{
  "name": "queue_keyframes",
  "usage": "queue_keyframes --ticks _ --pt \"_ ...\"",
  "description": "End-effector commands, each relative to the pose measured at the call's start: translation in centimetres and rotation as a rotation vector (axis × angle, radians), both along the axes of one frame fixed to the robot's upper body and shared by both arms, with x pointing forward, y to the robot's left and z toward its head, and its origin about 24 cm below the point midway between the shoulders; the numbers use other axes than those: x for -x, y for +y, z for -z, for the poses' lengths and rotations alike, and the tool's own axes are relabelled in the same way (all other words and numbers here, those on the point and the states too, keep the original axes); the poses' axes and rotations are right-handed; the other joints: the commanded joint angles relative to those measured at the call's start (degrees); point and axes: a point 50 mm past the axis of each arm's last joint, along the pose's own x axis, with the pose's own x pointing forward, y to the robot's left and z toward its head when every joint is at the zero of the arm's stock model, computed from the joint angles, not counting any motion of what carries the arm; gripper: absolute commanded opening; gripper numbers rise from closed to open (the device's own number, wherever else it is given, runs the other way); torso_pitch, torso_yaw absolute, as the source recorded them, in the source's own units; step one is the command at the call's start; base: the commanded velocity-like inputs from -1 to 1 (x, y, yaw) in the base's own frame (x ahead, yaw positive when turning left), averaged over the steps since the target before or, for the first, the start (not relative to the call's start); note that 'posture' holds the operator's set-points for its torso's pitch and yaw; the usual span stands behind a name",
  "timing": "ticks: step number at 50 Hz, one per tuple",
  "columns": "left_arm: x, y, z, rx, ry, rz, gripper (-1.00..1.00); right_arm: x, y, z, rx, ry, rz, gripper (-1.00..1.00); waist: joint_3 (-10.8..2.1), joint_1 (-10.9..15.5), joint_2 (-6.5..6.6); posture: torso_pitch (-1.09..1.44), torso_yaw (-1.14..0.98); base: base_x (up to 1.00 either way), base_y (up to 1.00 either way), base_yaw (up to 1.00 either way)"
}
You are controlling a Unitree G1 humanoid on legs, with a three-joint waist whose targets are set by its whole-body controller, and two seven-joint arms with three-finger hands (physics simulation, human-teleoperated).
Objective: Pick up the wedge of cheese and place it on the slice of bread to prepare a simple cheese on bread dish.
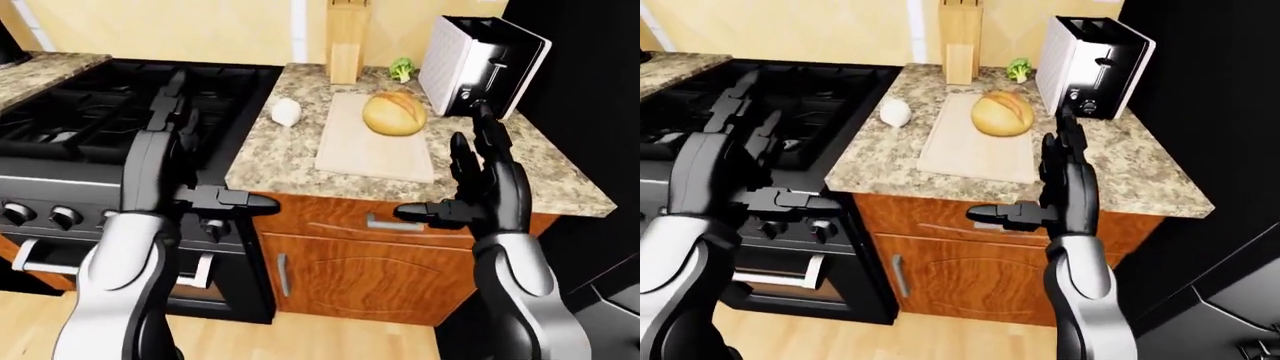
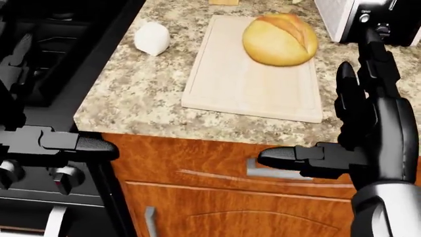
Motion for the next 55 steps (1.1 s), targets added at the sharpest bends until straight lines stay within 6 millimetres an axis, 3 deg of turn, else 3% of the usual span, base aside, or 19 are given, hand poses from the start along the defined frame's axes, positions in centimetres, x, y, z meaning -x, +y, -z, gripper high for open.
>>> queue_keyframes --ticks 1,6,11,13,14,15,16,17,18,19,31,32,55 --pt "0.3 -0.3 -1.1 -0.010 -0.077 0.018 1.00 0.4 -0.2 -1.4 0.009 -0.094 0.013 1.00 -0.81 -0.11 0.29 0.00 0.00 0.00 -0.53 0.00" --pt "0.3 -0.4 -0.9 -0.010 -0.075 0.020 1.00 0.4 -0.1 -1.4 0.010 -0.094 0.012 1.00 -0.53 0.07 -1.39 0.00 0.00 0.00 -0.53 0.00" --pt "0.3 -0.3 -0.7 -0.009 -0.072 0.018 1.00 0.3 -0.1 -1.2 0.010 -0.093 0.013 1.00 -0.28 0.42 -3.95 0.00 0.00 0.00 -0.54 0.00" --pt "0.3 -0.3 -0.6 -0.008 -0.071 0.017 1.00 0.2 0.0 -1.1 0.009 -0.092 0.012 1.00 -0.34 0.45 -6.12 0.00 0.00 0.00 -0.53 0.00" --pt "0.3 -0.3 -0.6 -0.009 -0.071 0.017 1.00 0.2 0.0 -1.1 0.007 -0.092 0.012 1.00 -0.94 0.33 -8.50 0.00 0.00 0.00 -0.53 0.00" --pt "0.2 -0.3 -0.6 -0.008 -0.071 0.017 1.00 0.1 -0.2 -0.9 0.006 -0.085 0.029 1.00 -1.39 0.48 -9.07 0.00 0.00 0.00 -0.53 0.00" --pt "0.2 -0.3 -0.5 -0.009 -0.070 0.017 1.00 0.1 -0.1 -0.8 0.010 -0.085 0.022 1.00 -0.61 -1.57 -7.16 0.00 0.00 0.00 0.00 -0.67" --pt "0.2 -0.3 -0.5 -0.009 -0.070 0.018 1.00 0.1 0.0 -0.7 0.017 -0.086 0.019 1.00 -0.91 -0.89 -8.75 0.00 0.00 0.00 0.00 -0.76" --pt "0.3 -0.3 -0.5 -0.009 -0.069 0.017 1.00 0.1 0.3 -0.5 0.038 -0.077 0.001 1.00 -0.62 -0.13 -8.79 0.00 0.00 0.00 -0.28 0.00" --pt "0.3 -0.3 -0.4 -0.009 -0.069 0.017 1.00 0.1 0.4 -0.5 0.043 -0.082 0.001 1.00 -0.01 -1.23 -7.41 0.00 0.00 0.00 0.00 0.00" --pt "0.3 0.3 -0.3 -0.003 -0.070 0.005 1.00 -0.1 0.9 -0.4 0.066 -0.087 -0.002 1.00 0.48 -2.66 -6.40 0.00 0.00 0.00 0.00 0.00" --pt "0.3 0.3 -0.3 -0.003 -0.070 0.006 1.00 -0.1 0.9 -0.5 0.066 -0.087 -0.002 1.00 -0.18 -2.54 -6.48 0.00 0.00 0.05 0.02 0.00" --pt "0.4 0.3 -0.4 -0.005 -0.071 0.006 1.00 0.1 0.5 -0.7 0.049 -0.100 0.005 1.00 1.08 -1.21 -5.81 0.00 0.00 0.10 0.02 0.00"
